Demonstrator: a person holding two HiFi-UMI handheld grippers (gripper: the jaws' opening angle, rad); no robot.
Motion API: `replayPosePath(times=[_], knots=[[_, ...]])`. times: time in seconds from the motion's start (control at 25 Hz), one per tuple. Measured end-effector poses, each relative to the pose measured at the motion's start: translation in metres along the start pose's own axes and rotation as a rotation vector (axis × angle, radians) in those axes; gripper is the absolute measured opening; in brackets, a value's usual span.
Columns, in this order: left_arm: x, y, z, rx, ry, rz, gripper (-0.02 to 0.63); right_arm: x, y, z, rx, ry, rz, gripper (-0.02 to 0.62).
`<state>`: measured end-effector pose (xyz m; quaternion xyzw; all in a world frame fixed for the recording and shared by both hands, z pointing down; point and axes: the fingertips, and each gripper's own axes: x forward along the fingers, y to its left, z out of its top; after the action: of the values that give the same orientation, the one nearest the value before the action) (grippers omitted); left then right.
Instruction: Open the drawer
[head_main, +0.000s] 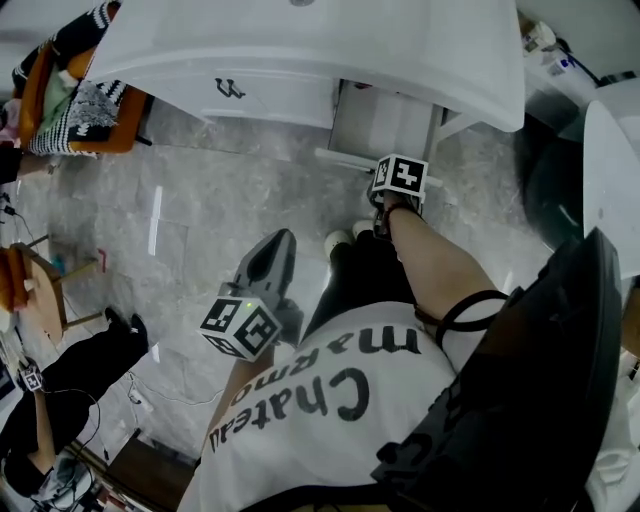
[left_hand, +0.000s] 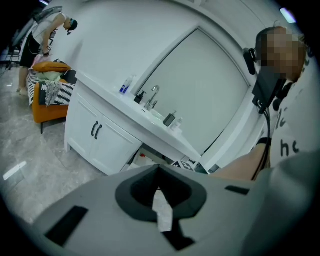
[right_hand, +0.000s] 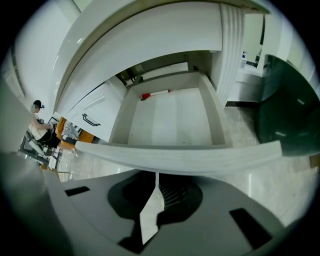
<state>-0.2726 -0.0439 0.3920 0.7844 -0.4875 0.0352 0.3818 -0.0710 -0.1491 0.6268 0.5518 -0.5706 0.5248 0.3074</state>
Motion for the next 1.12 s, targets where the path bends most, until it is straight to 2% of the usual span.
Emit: replayPosePath(times=[0.2,0.36,0.6,0.72,0.88,1.0,1.12], knots=[[-0.003,0.0,0.001,0.02,-0.013,0.003,0.005,-0.021,-0.021,0.003,-0.094,0.03,-0.067,0.025],[0.002,0.0,0.005,0.032,-0.028,0.031,0.005,-0.032,-0.033,0.001,-0.081,0.049,-0.03,0.025],[0.019,-0.045,0.012,0.085,-0.018,-0.01,0.005,-0.071,-0.055,0.002,-0.289,0.045,0.013,0.018],[0.034,-0.066,0.005,0.075,-0.019,-0.014,0.005,-0.088,-0.068,0.009,-0.261,0.013,0.099,0.017],[0.059,-0.102,-0.009,0.049,-0.01,-0.015,0.005,-0.137,-0.081,0.026,-0.203,-0.074,0.293,0.015],[0.077,-0.137,-0.016,0.031,-0.027,-0.029,0.005,-0.194,-0.099,0.048,-0.277,-0.181,0.387,0.011],[0.085,-0.17,-0.02,0.054,-0.044,-0.049,0.005,-0.264,-0.111,0.075,-0.324,-0.339,0.512,0.011]])
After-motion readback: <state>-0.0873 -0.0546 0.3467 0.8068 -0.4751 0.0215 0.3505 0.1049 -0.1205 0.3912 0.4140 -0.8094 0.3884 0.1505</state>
